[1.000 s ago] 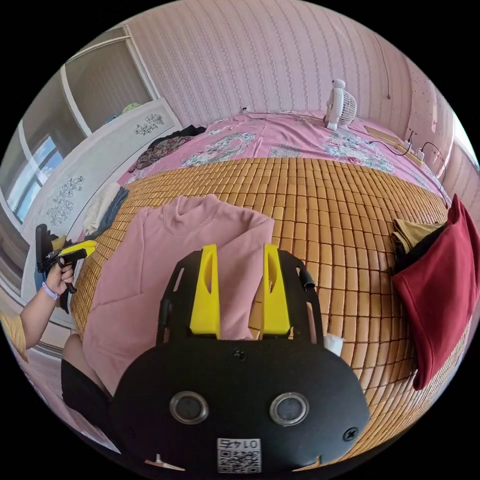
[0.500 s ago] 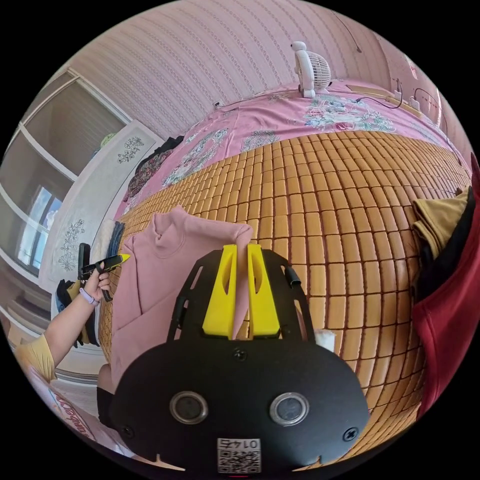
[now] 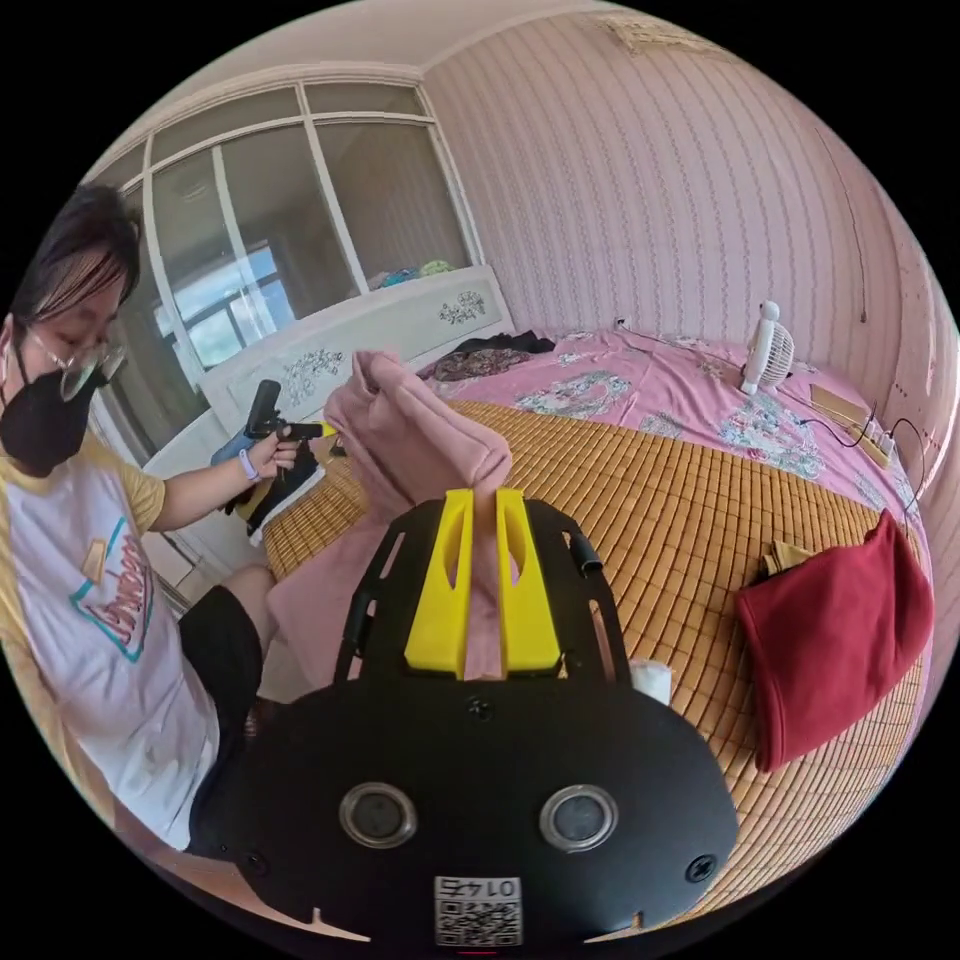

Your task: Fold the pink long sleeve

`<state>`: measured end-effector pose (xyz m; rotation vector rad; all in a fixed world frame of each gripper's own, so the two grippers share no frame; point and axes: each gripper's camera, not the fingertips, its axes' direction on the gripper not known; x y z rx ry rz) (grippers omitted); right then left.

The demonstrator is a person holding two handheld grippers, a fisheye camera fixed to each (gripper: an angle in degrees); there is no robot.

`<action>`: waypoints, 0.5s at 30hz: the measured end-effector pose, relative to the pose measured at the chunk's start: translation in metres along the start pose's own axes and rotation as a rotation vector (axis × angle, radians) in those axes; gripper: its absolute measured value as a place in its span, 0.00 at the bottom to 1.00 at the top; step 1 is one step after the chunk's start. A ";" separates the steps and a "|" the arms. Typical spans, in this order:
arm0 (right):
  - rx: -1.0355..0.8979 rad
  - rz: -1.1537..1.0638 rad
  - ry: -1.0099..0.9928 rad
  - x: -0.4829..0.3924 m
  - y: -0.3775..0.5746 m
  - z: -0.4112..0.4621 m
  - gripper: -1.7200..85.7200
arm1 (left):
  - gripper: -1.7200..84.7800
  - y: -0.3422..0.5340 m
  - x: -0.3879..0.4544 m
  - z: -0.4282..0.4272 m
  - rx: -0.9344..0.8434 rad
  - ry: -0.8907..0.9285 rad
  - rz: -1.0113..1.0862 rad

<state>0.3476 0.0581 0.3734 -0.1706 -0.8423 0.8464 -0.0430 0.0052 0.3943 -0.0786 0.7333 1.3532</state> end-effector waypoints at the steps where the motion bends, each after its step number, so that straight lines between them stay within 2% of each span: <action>1: -0.096 -0.015 -0.016 -0.018 0.024 -0.008 0.07 | 0.07 0.017 0.003 -0.010 0.014 0.000 -0.026; 3: -0.258 0.011 -0.001 -0.040 0.067 -0.008 0.08 | 0.07 0.087 0.012 -0.038 0.012 0.013 -0.149; 5: -0.369 0.155 0.007 -0.054 0.128 -0.003 0.08 | 0.07 0.136 0.017 -0.049 -0.005 -0.015 -0.252; 7: -0.390 0.281 -0.019 -0.057 0.164 0.000 0.09 | 0.07 0.174 0.021 -0.051 -0.035 -0.051 -0.348; 11: -0.303 0.530 -0.019 -0.058 0.201 0.014 0.13 | 0.11 0.213 0.027 -0.029 -0.044 -0.021 -0.519; 13: -0.299 0.546 -0.023 -0.064 0.202 0.030 0.15 | 0.13 0.210 0.030 -0.009 -0.049 0.032 -0.528; 15: -0.307 0.548 0.040 -0.068 0.199 0.048 0.16 | 0.16 0.195 0.038 0.024 -0.114 -0.025 -0.503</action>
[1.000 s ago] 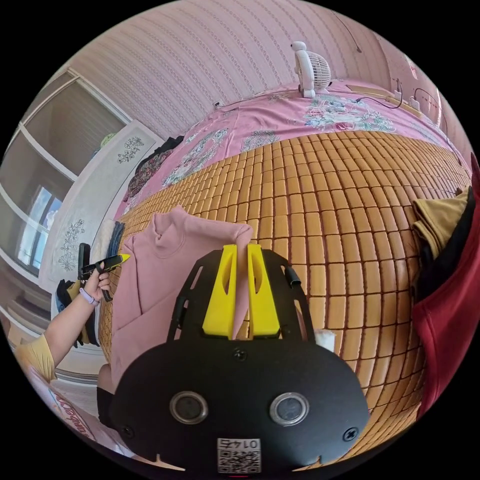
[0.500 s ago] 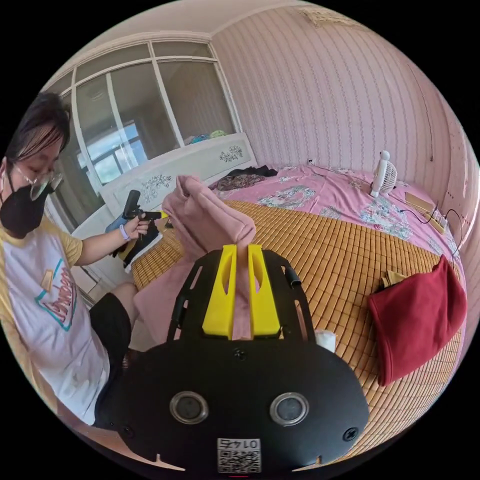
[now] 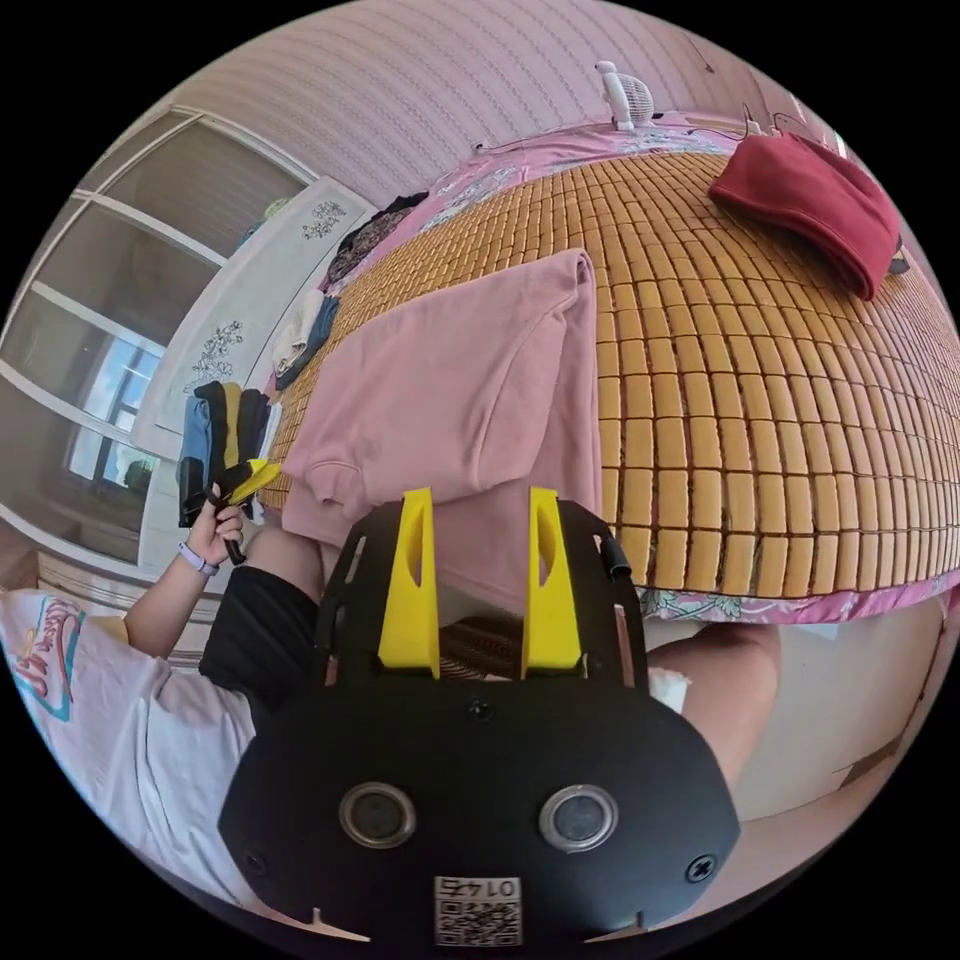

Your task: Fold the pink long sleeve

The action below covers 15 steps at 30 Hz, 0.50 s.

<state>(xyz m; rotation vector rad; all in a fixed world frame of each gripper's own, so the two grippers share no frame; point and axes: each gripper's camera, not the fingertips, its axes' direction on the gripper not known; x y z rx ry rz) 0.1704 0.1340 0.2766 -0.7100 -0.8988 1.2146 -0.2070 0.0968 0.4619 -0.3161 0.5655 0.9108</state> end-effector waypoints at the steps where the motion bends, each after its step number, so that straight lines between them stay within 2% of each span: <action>1: 0.014 0.027 0.009 0.000 -0.005 0.008 0.16 | 0.16 -0.004 0.004 0.008 -0.012 -0.021 -0.001; 5: 0.045 0.197 -0.085 0.018 -0.016 0.018 0.08 | 0.12 -0.026 0.015 0.058 -0.185 -0.117 -0.052; 8: 0.106 0.188 -0.188 0.018 -0.016 -0.011 0.05 | 0.08 -0.032 0.028 0.046 -0.167 -0.120 -0.057; 12: 0.168 0.101 -0.181 0.013 -0.006 -0.060 0.05 | 0.08 -0.022 0.079 -0.003 -0.096 -0.162 0.137; 15: 0.127 0.092 -0.159 0.024 0.008 -0.070 0.05 | 0.08 -0.003 0.085 -0.012 -0.096 -0.114 0.136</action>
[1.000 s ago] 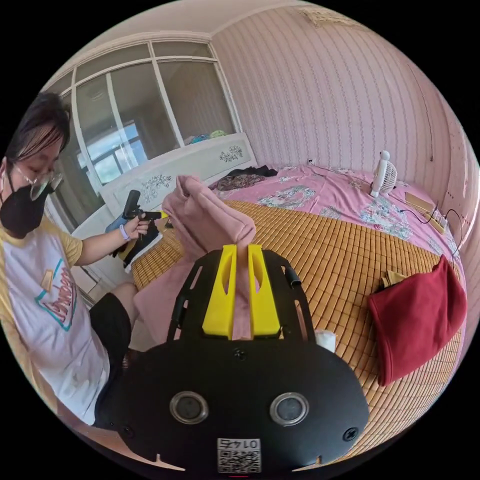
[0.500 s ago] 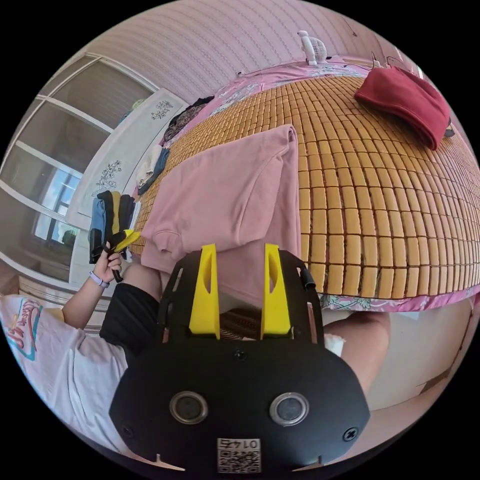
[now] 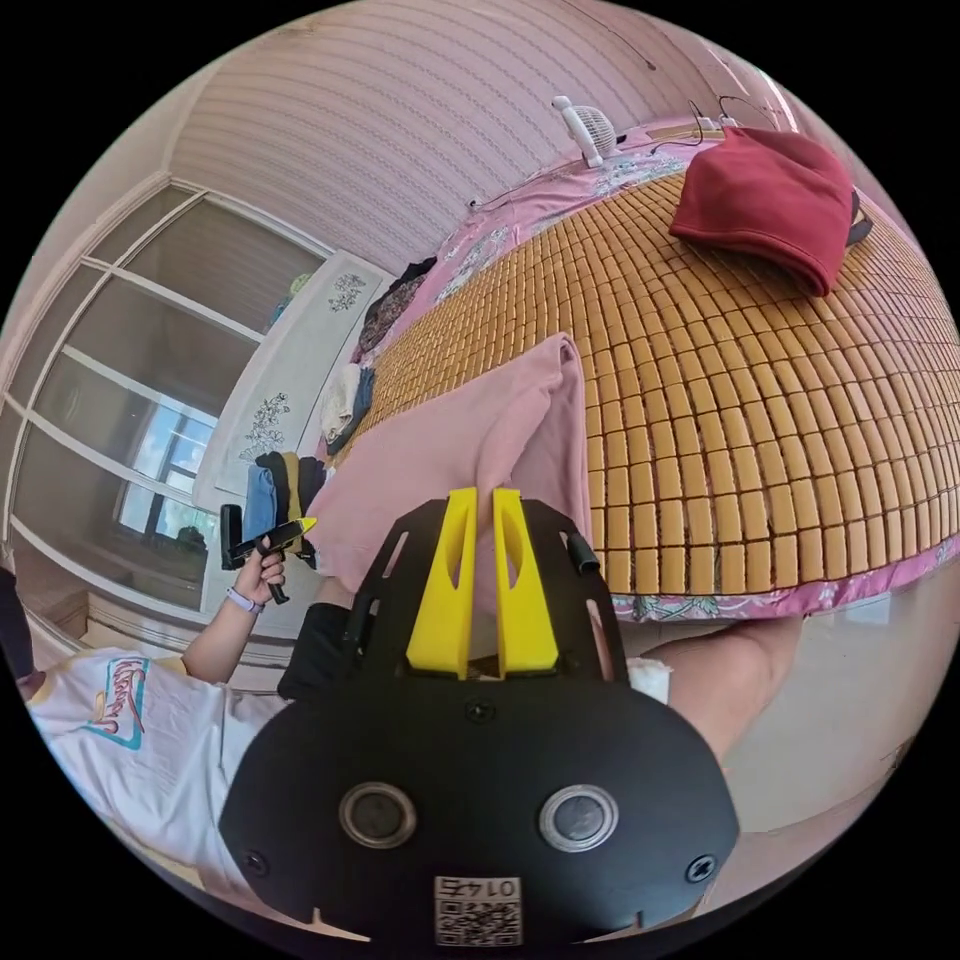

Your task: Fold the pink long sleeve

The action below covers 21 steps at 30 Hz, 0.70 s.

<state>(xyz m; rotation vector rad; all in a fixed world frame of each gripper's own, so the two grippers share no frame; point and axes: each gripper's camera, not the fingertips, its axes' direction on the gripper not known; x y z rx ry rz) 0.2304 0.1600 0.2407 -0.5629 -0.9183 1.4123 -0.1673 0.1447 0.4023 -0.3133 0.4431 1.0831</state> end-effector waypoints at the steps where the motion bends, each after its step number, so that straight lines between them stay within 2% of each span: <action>1: -0.028 0.015 0.021 0.007 0.005 0.006 0.05 | 0.08 0.003 -0.001 0.004 -0.012 0.011 -0.010; 5: -0.165 0.066 0.149 0.025 0.025 0.048 0.07 | 0.08 0.023 -0.020 0.055 -0.161 -0.087 -0.134; 9: -0.098 0.088 0.243 0.019 0.038 0.045 0.13 | 0.10 0.034 -0.027 0.067 -0.155 -0.078 -0.232; 12: -0.036 0.045 0.295 0.009 0.048 0.031 0.16 | 0.11 0.037 -0.010 0.055 -0.118 -0.120 -0.172; 16: -0.084 0.053 0.305 0.012 0.059 0.033 0.17 | 0.12 0.043 0.007 0.049 -0.110 -0.202 -0.102; 21: -0.232 0.056 0.305 0.012 0.060 0.058 0.11 | 0.11 0.044 0.008 0.088 -0.262 -0.291 -0.104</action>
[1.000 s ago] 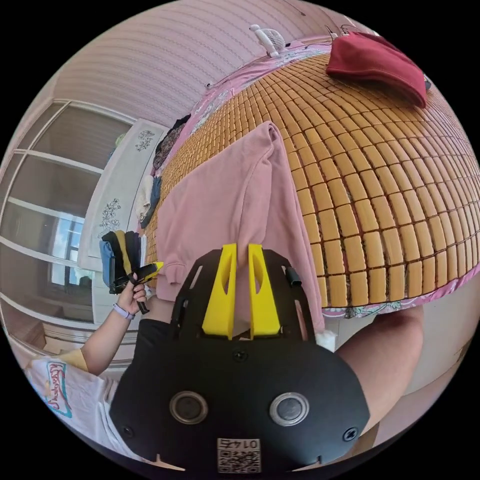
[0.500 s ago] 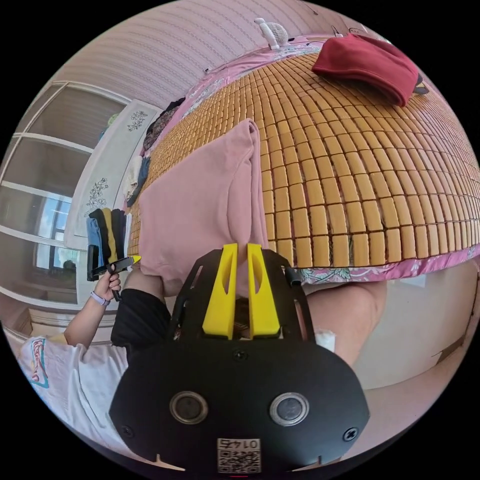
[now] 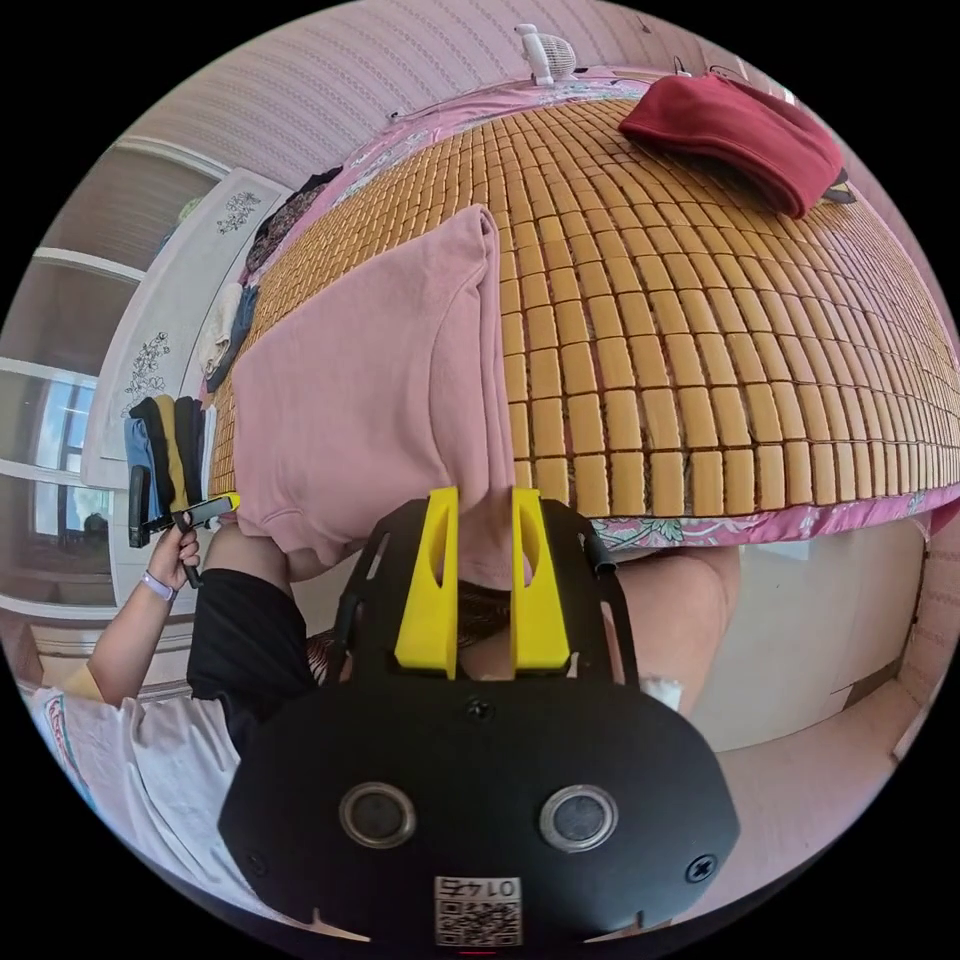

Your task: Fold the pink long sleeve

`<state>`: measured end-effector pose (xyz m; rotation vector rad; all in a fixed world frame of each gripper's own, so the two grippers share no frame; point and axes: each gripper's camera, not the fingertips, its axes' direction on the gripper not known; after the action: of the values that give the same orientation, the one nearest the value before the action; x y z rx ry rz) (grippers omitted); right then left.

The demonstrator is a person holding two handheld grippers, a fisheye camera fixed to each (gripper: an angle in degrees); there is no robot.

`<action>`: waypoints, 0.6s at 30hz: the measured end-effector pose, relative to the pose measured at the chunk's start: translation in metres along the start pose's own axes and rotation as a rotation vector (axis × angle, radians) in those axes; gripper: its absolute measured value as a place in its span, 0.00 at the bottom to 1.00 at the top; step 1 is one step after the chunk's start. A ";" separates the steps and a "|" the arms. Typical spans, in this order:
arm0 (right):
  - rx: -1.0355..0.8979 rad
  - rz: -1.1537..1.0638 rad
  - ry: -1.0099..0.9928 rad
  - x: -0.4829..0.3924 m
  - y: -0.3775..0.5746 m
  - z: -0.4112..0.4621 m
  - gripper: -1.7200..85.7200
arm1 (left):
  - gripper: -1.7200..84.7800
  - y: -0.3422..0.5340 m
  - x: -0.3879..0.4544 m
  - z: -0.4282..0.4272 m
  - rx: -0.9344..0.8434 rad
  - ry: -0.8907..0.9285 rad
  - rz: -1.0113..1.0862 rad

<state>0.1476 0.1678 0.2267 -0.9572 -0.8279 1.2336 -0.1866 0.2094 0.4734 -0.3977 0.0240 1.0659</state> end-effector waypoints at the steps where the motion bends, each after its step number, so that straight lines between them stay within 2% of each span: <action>1: -0.019 0.001 -0.007 -0.002 0.000 0.003 0.09 | 0.11 0.000 0.002 0.001 -0.004 0.005 0.001; 4: -0.024 -0.019 0.017 -0.008 0.004 0.004 0.07 | 0.08 0.004 0.009 0.004 -0.032 -0.034 0.015; 10: 0.058 -0.025 -0.032 -0.011 0.002 -0.015 0.05 | 0.03 0.009 0.028 -0.019 0.092 -0.089 0.064; 14: 0.080 0.033 -0.108 -0.005 0.002 -0.026 0.05 | 0.03 0.001 0.016 -0.023 0.105 -0.054 -0.029; 18: 0.055 -0.023 0.014 -0.008 0.026 -0.036 0.05 | 0.05 0.025 0.003 -0.045 0.208 -0.037 -0.051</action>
<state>0.1689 0.1566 0.1885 -0.9087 -0.7881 1.2227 -0.1989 0.2080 0.4234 -0.1893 0.0905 1.0095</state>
